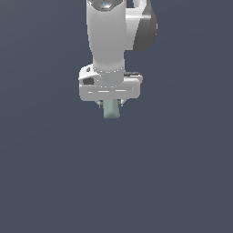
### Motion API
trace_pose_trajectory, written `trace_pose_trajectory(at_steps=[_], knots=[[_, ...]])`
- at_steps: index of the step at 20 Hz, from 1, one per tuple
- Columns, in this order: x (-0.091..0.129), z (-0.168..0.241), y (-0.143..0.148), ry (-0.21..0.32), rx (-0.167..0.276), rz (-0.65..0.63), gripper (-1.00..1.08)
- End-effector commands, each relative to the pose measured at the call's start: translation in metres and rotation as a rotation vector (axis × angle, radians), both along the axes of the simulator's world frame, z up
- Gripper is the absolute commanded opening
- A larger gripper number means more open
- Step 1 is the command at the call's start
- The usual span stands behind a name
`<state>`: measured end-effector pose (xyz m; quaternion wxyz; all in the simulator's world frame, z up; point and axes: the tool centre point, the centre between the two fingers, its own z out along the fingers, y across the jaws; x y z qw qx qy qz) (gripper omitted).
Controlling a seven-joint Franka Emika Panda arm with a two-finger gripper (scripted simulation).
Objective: Pick up the object and move it to a goal position.
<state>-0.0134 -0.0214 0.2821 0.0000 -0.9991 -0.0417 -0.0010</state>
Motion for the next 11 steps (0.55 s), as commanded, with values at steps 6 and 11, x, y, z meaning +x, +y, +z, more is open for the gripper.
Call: trace_pose_trajectory(at_steps=[6,11], knots=[[-0.002,0.037,-0.005,0.002,0.000,0.000,-1.00],[-0.001,0.043,-0.006,0.002,0.000,0.000,-1.00]])
